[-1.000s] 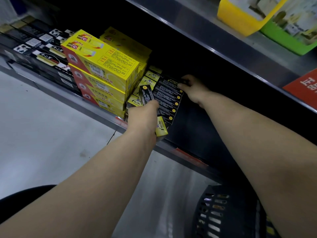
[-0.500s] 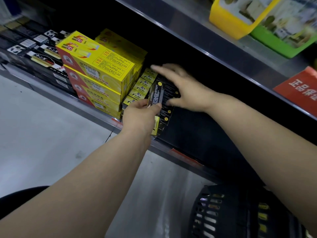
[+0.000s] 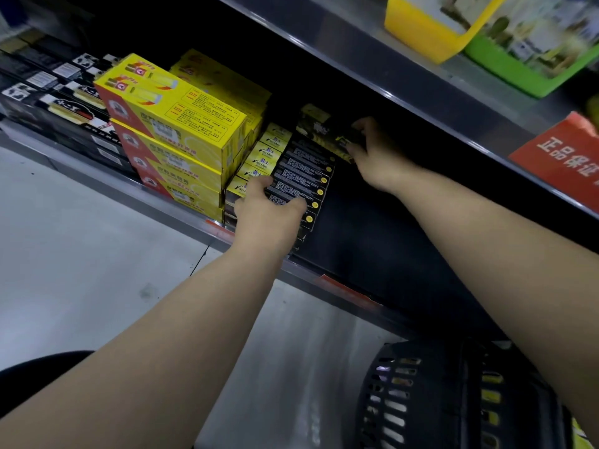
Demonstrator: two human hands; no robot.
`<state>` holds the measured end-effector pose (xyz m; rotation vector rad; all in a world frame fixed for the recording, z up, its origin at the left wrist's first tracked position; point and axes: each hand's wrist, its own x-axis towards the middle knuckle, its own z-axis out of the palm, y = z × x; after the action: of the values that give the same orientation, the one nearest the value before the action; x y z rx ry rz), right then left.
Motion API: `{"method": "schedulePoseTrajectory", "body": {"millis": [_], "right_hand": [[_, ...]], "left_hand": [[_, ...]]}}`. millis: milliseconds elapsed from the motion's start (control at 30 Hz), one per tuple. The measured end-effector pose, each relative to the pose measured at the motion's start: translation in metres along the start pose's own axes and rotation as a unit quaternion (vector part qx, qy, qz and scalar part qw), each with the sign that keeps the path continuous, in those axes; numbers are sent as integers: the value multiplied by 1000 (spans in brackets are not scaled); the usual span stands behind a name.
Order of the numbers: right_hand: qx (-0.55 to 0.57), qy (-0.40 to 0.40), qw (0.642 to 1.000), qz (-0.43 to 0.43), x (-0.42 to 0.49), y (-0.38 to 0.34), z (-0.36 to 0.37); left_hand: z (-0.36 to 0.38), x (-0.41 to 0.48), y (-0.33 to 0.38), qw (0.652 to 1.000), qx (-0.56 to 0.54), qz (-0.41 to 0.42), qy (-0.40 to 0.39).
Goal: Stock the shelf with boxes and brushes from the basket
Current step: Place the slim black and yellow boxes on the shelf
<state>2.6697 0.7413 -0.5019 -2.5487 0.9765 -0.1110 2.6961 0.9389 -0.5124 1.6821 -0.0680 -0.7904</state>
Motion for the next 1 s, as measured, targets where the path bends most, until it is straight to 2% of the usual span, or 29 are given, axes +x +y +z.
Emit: {"method": "schedulePoseTrajectory", "body": {"millis": [200,367,667,767,867,933,1000], "right_hand": [[62,9,998,21,30,-3,32],[73,-35,996,25,40,-4,46],[4,-114,993,39,39,-4,39],[-37,-154,986,47,27,-7,27],[-100,-153,982,38,2,-13,6],[-132,-151,979,22,-25,-17,-15],[-111,-153,982,2,-58,-18,-40]], "left_hand": [[2,1,0,997,67,5,-29],[3,1,0,996,79,-10,-39],[9,1,0,996,72,-8,-58],[10,0,0,994,78,13,-71],[11,-8,1,989,111,32,-92],[15,-17,5,982,140,73,-104],[24,-29,11,972,136,129,-142]]}}
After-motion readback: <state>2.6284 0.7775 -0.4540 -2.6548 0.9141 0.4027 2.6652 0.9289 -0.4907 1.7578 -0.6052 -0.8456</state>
